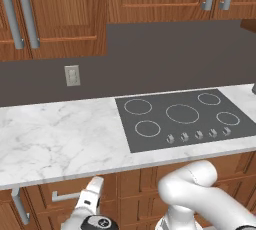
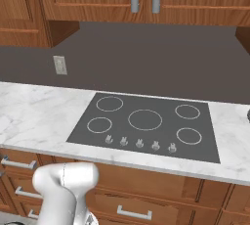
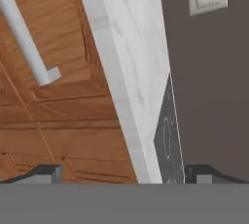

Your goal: Take the pizza cutter from the drawer on the left and place it on the dining counter for cutting.

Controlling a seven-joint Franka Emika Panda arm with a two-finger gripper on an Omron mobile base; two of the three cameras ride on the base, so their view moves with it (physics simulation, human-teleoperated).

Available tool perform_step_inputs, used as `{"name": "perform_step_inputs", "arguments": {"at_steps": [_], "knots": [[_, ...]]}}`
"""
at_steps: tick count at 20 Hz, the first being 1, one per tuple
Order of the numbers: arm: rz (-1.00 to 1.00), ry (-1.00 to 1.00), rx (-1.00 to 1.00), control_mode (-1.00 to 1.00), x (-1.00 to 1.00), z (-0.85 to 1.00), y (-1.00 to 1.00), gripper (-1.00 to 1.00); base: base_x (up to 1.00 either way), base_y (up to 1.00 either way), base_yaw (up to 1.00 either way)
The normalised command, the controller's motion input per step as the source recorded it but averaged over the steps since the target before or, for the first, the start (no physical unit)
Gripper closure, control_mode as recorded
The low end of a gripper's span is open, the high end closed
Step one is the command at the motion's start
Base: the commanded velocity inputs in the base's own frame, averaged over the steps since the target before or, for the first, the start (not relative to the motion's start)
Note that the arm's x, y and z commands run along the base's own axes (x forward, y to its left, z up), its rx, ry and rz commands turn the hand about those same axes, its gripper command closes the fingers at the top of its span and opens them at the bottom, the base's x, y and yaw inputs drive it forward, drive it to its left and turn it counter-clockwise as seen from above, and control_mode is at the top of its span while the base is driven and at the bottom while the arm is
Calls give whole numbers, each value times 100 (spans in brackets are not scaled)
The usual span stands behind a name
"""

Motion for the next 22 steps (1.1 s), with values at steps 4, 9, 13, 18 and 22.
{"name": "perform_step_inputs", "arguments": {"at_steps": [4, 9, 13, 18, 22], "knots": [[0, -30, -29, -100, 0, -61, 64, -100, 0, 0, 0], [0, -15, -11, -100, 0, -35, 46, -100, 0, 0, 0], [0, -7, -4, -100, 8, -23, 42, -100, 0, 0, 0], [0, -7, 0, -100, 16, -22, 27, -100, 0, 0, 0], [0, -8, 0, -100, 27, -26, 9, -100, 0, 0, 0]]}}
